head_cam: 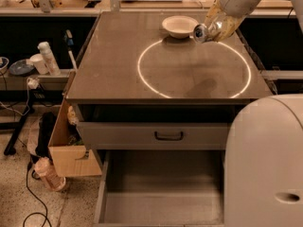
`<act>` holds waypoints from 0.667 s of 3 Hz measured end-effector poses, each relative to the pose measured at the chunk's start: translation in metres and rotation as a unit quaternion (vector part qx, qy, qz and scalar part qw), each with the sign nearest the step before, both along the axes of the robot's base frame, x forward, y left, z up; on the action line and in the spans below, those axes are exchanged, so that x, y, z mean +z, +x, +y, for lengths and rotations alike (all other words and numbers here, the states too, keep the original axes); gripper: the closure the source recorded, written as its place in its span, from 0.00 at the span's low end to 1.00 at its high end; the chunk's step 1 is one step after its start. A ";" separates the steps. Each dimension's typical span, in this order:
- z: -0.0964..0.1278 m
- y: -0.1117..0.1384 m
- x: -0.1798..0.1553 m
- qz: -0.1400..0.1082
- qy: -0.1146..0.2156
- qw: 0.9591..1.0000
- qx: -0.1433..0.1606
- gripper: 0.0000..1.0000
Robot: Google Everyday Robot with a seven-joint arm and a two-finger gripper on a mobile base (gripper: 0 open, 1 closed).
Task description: Place redbull can into middle drawer
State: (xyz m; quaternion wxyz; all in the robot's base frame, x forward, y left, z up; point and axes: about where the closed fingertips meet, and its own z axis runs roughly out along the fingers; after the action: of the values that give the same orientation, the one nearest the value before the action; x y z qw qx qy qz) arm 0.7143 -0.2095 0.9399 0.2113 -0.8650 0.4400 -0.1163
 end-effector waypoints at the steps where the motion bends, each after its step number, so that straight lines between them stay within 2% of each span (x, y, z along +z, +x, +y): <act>1: -0.014 -0.018 0.011 0.002 0.002 1.000 -0.015 1.00; 2: -0.019 -0.040 0.020 0.003 0.017 0.999 -0.034 1.00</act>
Offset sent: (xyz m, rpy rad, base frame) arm -0.0774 -0.0230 0.0291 0.0625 0.0030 -0.1134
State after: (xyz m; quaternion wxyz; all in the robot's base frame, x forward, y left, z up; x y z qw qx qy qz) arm 0.6746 -0.2283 0.9602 0.2208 -0.8461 0.4719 -0.1127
